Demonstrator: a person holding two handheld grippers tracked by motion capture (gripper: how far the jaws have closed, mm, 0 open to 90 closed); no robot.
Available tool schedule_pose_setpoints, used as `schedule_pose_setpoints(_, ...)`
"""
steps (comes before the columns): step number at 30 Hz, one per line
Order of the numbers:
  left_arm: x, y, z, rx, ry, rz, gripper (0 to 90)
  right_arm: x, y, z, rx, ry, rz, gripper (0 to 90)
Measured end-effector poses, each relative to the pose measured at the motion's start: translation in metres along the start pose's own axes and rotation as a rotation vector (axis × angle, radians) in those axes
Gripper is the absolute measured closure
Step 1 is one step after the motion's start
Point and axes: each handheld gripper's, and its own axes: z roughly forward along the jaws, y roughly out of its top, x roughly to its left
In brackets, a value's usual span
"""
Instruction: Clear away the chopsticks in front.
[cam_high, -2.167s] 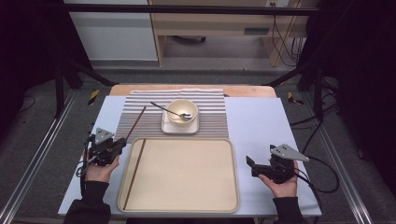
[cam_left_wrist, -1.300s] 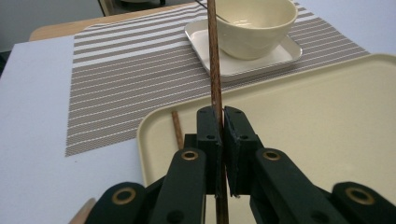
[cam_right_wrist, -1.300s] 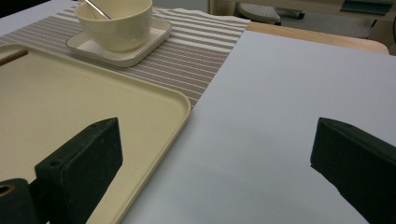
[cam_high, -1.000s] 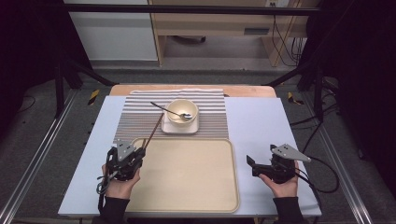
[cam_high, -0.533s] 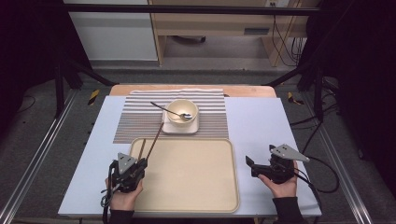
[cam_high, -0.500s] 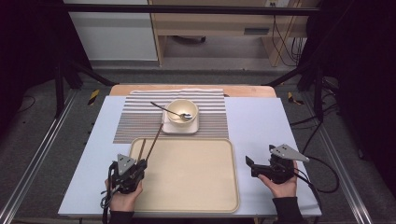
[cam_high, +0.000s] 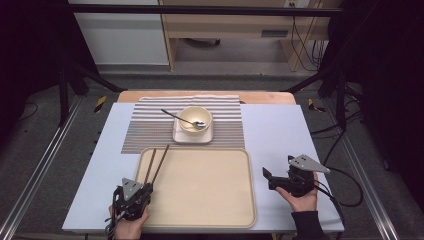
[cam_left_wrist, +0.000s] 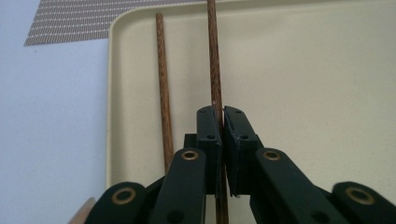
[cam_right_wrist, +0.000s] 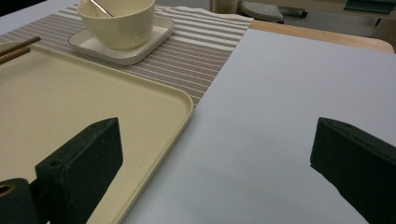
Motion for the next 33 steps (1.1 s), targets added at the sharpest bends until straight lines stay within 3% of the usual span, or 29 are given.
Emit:
schedule_pose_setpoints(11, 0.001, -0.008, 0.004, 0.035, 0.014, 0.013, 85.1, 0.0, 0.0, 0.0, -0.001, -0.001, 0.003, 2.6)
schedule_pose_setpoints(26, 0.002, -0.001, 0.01, 0.059, 0.015, 0.044, 84.2, 0.0, 0.0, 0.0, 0.001, 0.0, 0.002, 2.6)
schedule_pose_setpoints(33, 0.004, 0.003, 0.011, 0.059, -0.009, 0.043, 77.2, -0.001, 0.0, -0.001, -0.001, 0.001, 0.002, 2.7)
